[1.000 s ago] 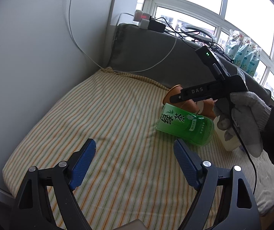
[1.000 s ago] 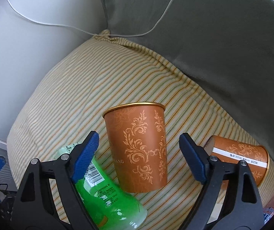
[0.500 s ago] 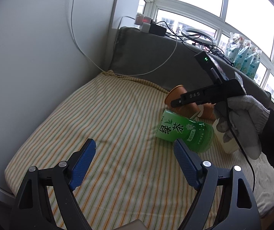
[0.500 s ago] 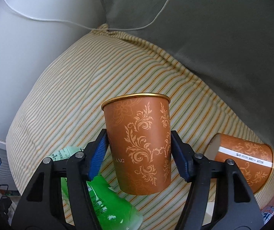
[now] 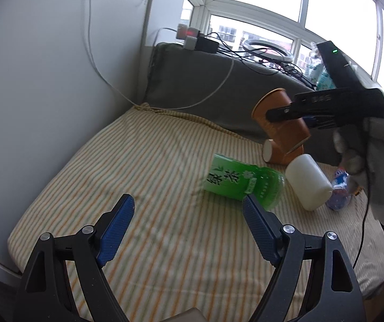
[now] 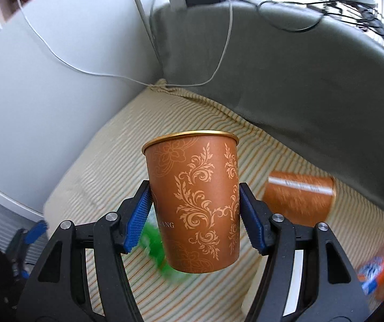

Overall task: Flip cup upright
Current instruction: 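Lift the orange cup and rotate it upright with the right gripper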

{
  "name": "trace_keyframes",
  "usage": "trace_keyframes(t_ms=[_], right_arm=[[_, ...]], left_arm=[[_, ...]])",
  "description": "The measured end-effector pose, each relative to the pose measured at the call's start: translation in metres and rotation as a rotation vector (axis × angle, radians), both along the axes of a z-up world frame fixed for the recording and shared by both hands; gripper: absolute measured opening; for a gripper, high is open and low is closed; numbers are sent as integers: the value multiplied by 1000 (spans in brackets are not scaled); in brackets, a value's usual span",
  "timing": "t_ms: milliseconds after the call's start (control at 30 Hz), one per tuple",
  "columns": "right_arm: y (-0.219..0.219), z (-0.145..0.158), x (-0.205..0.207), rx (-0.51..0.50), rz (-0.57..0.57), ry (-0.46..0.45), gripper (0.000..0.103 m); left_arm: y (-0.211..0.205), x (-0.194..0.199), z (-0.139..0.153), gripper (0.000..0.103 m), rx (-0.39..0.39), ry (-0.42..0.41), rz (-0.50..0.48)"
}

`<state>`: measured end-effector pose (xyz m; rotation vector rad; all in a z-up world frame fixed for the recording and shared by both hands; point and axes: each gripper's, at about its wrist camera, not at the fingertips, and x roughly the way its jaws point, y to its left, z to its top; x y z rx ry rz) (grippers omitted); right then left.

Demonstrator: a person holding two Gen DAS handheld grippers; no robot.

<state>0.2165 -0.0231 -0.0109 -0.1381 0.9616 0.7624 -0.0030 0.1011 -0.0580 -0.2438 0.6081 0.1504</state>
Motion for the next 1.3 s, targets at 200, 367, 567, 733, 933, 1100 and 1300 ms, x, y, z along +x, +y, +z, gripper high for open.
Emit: trace_keyframes(t_ms=[200, 367, 567, 733, 933, 1100, 1300], right_arm=[[-41, 7, -38, 67, -55, 20, 66], [-69, 0, -65, 110, -97, 59, 66], [-97, -12, -91, 154, -130, 129, 66], [-117, -8, -113, 188, -152, 140, 66], [-139, 6, -134, 191, -207, 116, 66], [-150, -7, -150, 175, -247, 138, 66], [-153, -52, -147, 169, -312, 214, 66]], left_arm=[[-17, -3, 3, 82, 21, -3, -42], [-26, -7, 6, 82, 31, -5, -66], [-36, -10, 8, 82, 28, 1, -103], [-46, -12, 13, 82, 40, -11, -133], [-63, -17, 17, 82, 41, -35, -201], [-73, -19, 14, 82, 15, -7, -263], [-81, -18, 9, 82, 2, 38, -295]])
